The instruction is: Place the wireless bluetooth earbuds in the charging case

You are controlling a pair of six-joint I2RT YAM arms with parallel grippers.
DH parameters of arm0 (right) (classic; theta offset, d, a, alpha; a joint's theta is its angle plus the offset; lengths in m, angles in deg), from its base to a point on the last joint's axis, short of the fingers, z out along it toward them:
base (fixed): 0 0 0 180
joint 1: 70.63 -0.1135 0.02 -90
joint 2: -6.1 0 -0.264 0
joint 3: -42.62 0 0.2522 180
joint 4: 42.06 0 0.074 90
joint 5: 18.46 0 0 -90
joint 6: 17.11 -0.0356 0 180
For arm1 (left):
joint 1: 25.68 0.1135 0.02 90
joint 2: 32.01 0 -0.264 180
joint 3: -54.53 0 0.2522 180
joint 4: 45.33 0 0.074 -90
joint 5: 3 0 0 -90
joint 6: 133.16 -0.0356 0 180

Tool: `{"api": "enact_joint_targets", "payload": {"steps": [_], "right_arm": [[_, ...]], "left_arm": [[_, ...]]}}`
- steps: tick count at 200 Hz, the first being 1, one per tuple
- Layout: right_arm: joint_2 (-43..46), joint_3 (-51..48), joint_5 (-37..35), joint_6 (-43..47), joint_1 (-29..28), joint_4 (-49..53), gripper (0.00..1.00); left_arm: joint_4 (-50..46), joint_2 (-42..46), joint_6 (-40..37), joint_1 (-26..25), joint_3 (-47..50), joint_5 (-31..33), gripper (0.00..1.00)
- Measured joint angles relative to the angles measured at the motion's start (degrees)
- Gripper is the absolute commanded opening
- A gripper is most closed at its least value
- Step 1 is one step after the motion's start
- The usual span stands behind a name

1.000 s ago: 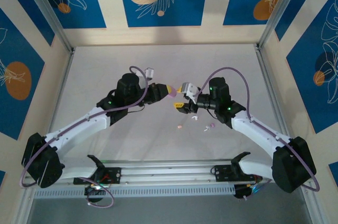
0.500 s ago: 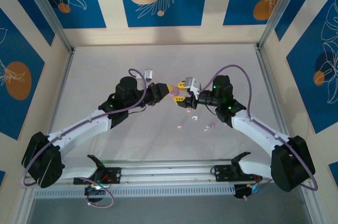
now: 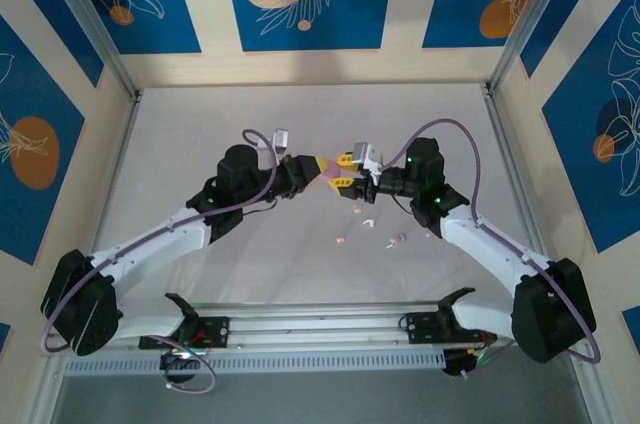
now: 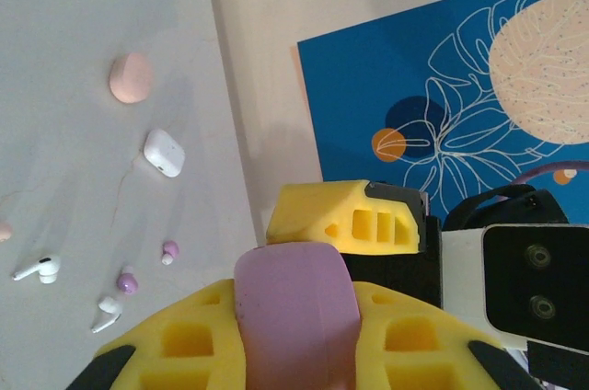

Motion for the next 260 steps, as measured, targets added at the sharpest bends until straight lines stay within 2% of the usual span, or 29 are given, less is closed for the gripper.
{"api": "enact_joint_targets", "payload": {"steps": [22, 30, 55, 74, 114, 145, 169, 197, 260], "right_arm": [[0.0, 1.2, 1.3, -0.1, 0.3, 1.6, 0.3], [0.0, 1.7, 2.1, -0.3, 0.4, 2.5, 0.3], [0.0, 3.7, 5.8, -1.0, 0.7, 7.1, 0.3], [-0.4, 6.3, 9.8, -1.5, 1.2, 10.8, 0.3], [-1.4, 10.8, 16.6, -1.8, 2.0, 16.3, 0.3], [-2.0, 12.0, 19.0, -1.8, 2.0, 19.0, 0.3], [-2.3, 12.7, 20.2, -1.8, 2.0, 20.1, 0.3], [-2.3, 13.5, 21.3, -1.8, 1.8, 21.7, 0.3], [-2.4, 14.6, 21.2, -0.6, 0.8, 24.5, 0.3]], "left_arm": [[0.9, 0.0, -0.9, 0.0, 0.0, -0.2, 0.49], [1.3, 0.0, -2.0, 0.0, 0.0, -0.5, 0.56], [1.6, 0.7, -7.9, 0.0, 0.0, -1.2, 0.65], [1.2, 2.3, -17.2, 0.0, 0.1, -2.1, 0.68], [1.7, 6.5, -38.6, 0.0, 1.8, -7.0, 0.67], [3.8, 8.5, -50.5, 0.0, 5.2, -11.6, 0.64], [3.5, 8.9, -57.0, 0.0, 5.5, -12.2, 0.57], [2.6, 9.2, -62.3, 0.0, 5.5, -12.1, 0.5], [3.4, 9.1, -64.7, 0.0, 5.5, -12.0, 0.51]]}}
